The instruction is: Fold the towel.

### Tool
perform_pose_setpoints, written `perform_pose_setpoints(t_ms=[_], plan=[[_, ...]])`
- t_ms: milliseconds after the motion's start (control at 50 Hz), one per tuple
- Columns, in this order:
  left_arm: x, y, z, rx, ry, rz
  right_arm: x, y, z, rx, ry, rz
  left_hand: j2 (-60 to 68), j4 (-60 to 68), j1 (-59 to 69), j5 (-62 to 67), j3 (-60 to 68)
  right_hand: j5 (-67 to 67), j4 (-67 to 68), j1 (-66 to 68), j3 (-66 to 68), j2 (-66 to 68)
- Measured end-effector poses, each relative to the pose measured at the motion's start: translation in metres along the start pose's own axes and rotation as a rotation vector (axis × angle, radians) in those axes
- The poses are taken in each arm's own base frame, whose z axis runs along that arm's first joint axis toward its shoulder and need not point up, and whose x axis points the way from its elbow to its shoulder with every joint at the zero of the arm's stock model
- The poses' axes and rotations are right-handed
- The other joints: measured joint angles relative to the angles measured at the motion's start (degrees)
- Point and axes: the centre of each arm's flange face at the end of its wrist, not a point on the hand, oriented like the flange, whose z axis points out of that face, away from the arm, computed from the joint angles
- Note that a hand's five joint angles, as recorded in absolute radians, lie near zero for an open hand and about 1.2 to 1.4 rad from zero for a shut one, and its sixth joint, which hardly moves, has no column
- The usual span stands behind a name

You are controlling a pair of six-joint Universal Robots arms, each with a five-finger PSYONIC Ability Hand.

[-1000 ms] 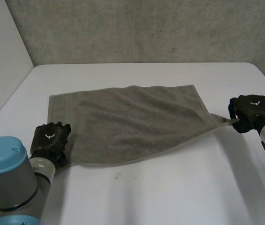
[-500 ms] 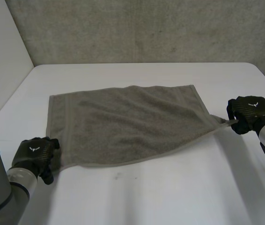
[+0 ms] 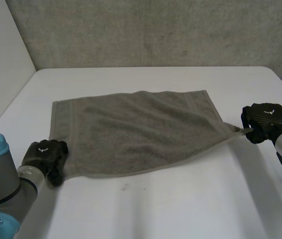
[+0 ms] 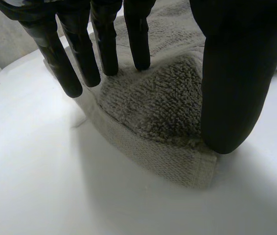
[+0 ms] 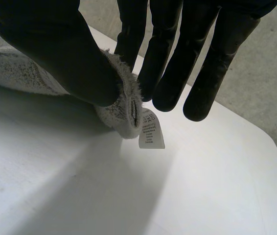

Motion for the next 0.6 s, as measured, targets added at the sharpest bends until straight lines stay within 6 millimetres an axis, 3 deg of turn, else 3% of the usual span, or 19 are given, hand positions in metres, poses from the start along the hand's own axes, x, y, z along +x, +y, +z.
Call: perform_pose_setpoints(t_ms=[60,140,200,380,480,600], plan=[[-0.001,-0.001,0.002,0.003,-0.004,-0.001,0.0,0.0,0.0,0.0,0.0,0.0,7.5,6.3,7.6,6.2,6.3,0.0,0.0,0.0,0.0,0.0],[-0.005,-0.004,0.001,0.018,-0.017,-0.006,0.0,0.0,0.001,0.001,0.001,-0.001,31.5,31.0,31.6,30.9,30.9,0.0,0.0,0.0,0.0,0.0],[-0.009,-0.01,-0.003,0.039,-0.031,-0.012,0.001,0.0,0.001,0.003,0.004,-0.004,38.2,37.8,37.2,37.6,37.8,0.0,0.0,0.0,0.0,0.0],[-0.017,-0.033,-0.026,0.127,-0.053,-0.017,0.005,-0.019,-0.01,0.02,0.011,-0.091,43.0,43.0,40.0,41.9,42.5,0.0,0.0,0.0,0.0,0.0],[-0.024,-0.042,-0.041,0.118,-0.06,-0.018,0.007,-0.035,-0.028,-0.025,-0.005,-0.213,43.3,43.3,40.3,42.2,42.8,0.0,0.0,0.0,0.0,0.0],[-0.027,-0.043,-0.061,0.016,-0.015,0.01,0.0,-0.043,-0.065,-0.178,-0.095,-0.4,43.3,43.4,40.3,42.3,42.9,0.0,0.0,0.0,0.0,0.0]])
